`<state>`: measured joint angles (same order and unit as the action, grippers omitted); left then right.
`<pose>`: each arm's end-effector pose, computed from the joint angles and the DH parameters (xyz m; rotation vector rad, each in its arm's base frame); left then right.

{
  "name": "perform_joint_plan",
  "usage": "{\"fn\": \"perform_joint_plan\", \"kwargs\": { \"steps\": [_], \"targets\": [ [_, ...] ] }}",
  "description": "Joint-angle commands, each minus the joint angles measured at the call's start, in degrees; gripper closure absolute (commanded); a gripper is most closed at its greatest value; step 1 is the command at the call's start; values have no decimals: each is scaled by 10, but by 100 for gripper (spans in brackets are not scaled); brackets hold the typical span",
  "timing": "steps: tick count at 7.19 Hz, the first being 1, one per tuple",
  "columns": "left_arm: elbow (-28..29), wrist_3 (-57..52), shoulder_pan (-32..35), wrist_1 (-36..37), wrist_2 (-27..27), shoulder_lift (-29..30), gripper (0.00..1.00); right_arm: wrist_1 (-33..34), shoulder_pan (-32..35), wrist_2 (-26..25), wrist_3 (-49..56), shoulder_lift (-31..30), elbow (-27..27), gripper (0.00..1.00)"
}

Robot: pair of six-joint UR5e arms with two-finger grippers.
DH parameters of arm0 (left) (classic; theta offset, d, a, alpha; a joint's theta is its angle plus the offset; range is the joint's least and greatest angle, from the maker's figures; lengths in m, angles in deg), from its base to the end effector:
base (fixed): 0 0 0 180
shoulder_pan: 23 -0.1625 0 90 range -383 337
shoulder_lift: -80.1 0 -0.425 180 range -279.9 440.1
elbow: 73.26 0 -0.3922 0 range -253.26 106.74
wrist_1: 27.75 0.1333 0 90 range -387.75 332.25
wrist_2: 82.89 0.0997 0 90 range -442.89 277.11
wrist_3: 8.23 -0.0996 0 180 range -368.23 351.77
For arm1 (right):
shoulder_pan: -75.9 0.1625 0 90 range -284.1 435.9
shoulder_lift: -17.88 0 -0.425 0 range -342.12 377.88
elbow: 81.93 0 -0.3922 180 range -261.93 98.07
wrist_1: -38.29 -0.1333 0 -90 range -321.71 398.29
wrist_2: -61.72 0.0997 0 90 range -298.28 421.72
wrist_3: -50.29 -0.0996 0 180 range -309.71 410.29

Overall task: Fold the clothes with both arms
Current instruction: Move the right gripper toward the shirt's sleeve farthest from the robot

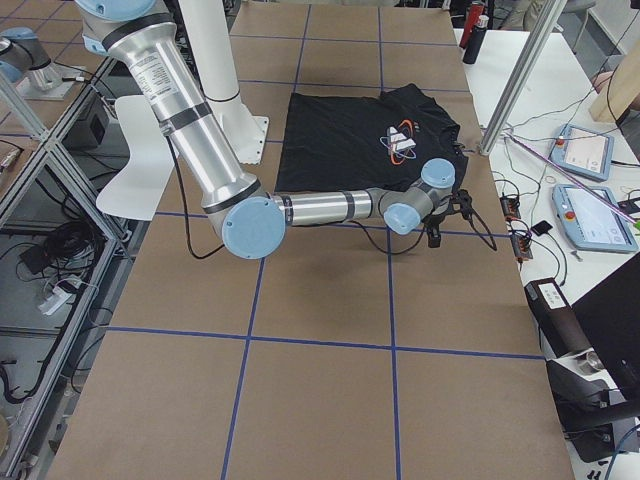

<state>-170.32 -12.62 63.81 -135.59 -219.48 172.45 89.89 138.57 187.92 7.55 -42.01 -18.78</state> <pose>-0.0317 -0.5269 0.5382 0.4585 0.7949 0.3162 -0.2702 -0.6851 0.5016 0.2281 -0.8951 0.0200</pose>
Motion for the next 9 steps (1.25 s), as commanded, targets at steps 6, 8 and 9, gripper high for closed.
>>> {"fn": "perform_joint_plan", "kwargs": {
  "steps": [6, 8, 9],
  "targets": [
    [-12, 1, 0, 0, -2, -6, 0, -76, -61, -103, -94, 47, -67, 15],
    [-14, 1, 0, 0, -2, -6, 0, -76, -65, -119, -94, 56, -76, 19],
    [-17, 2, 0, 0, -2, -6, 0, -76, -70, -126, -94, 64, -80, 21]
  ]
}}
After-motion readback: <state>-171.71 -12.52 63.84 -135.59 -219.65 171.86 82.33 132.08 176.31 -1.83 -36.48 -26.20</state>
